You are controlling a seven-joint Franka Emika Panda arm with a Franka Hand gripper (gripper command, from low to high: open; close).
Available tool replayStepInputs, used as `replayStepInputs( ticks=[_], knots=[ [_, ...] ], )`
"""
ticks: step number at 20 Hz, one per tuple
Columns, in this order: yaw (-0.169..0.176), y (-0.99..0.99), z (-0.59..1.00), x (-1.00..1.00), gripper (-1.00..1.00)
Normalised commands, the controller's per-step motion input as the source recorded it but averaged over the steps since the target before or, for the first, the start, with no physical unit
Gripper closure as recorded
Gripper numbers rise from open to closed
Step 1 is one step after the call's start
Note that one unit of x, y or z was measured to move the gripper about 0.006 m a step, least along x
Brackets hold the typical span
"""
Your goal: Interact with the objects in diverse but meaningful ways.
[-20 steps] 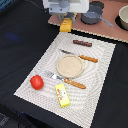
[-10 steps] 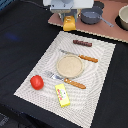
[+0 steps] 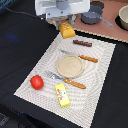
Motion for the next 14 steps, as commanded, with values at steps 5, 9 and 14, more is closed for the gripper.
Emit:
replayStepInputs(
  ticks=[5, 9, 14],
  knots=[
    [0.0, -0.34, 0.2, 0.93, 1.0],
    [0.0, -0.14, 0.0, 1.0, 1.0],
    [0.0, -0.12, 0.0, 1.0, 1.0]
  ],
)
